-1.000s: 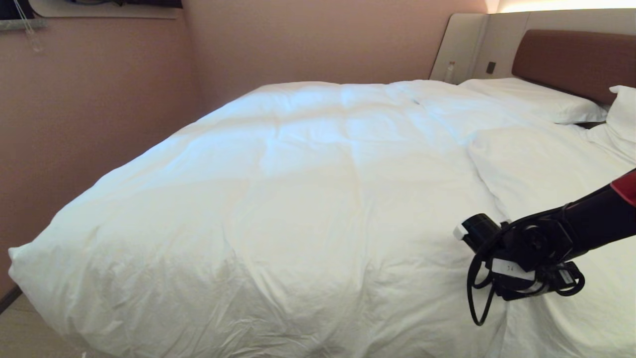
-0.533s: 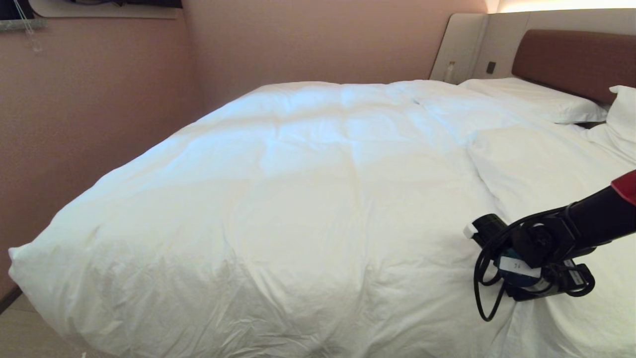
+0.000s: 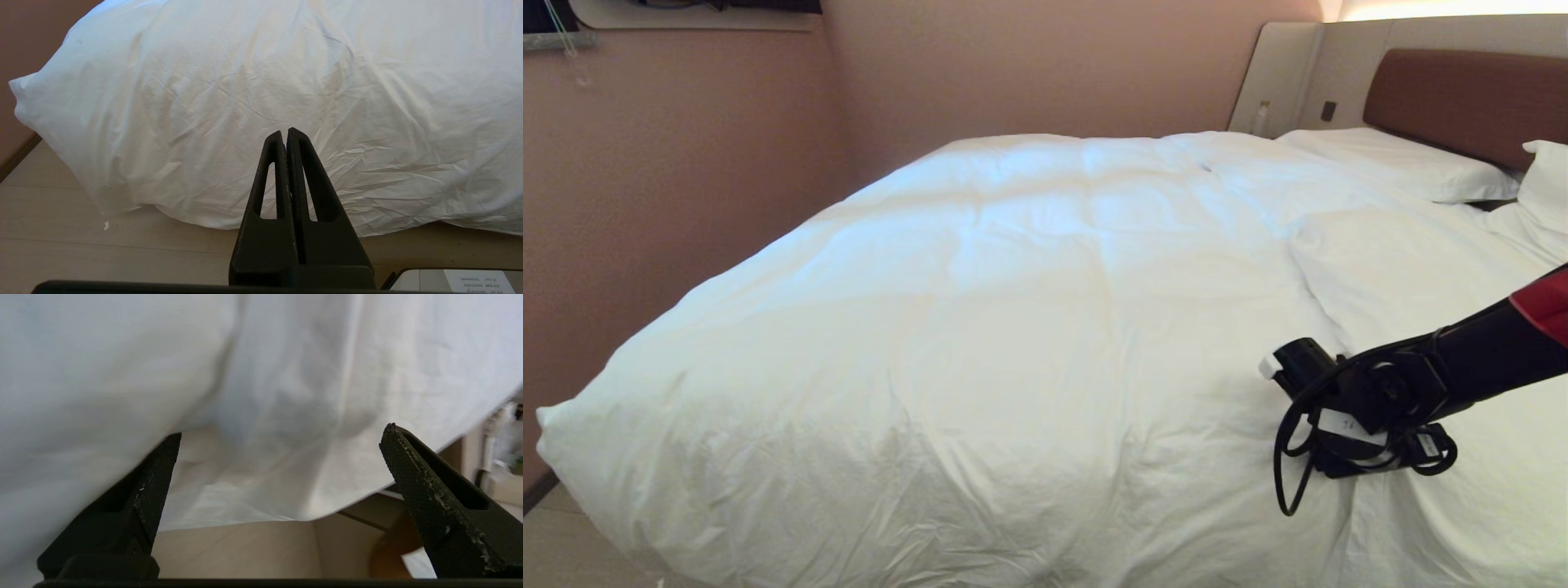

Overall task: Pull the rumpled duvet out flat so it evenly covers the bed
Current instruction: Flatten the corners of the folded blanket

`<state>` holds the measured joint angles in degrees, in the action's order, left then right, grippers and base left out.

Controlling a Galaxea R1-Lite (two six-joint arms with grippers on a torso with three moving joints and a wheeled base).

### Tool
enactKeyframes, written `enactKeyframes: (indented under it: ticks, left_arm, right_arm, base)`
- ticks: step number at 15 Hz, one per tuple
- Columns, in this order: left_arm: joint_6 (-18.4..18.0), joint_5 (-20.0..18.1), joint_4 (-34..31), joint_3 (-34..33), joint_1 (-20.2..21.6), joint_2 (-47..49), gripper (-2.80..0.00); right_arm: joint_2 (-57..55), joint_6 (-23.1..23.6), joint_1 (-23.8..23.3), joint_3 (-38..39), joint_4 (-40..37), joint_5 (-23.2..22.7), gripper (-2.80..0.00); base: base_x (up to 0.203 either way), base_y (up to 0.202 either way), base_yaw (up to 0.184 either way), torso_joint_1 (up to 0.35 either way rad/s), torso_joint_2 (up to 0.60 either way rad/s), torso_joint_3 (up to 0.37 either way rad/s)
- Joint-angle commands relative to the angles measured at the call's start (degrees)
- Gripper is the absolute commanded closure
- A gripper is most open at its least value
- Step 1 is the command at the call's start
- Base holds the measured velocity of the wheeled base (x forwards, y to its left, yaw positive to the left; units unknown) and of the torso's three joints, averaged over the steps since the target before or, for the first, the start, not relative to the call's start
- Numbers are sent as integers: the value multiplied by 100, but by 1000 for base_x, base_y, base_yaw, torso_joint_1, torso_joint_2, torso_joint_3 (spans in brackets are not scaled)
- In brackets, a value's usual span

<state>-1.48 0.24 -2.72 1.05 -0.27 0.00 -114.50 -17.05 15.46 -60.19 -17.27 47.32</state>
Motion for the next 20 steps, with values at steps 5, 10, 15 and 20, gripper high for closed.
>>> enactKeyframes:
  ticks: [5,10,15,20]
  left_arm:
    - [-2,2,-1,1,0,0,0]
    - [-2,2,-1,1,-7,0,0]
    - [-2,2,-1,1,-1,0,0]
    - [-2,2,-1,1,-7,0,0]
  right_arm:
    - [-334,6,-207,-142,121,-235,-280]
    - [-660,68,-531,-175,284,296,-280]
    - [-515,79,-777,-188,245,698,-280]
    - [-371,159,-992,-160,57,1007,-280]
  base:
    - [0,0,0,0,0,0]
    - [0,0,0,0,0,0]
    - [0,0,0,0,0,0]
    - [0,0,0,0,0,0]
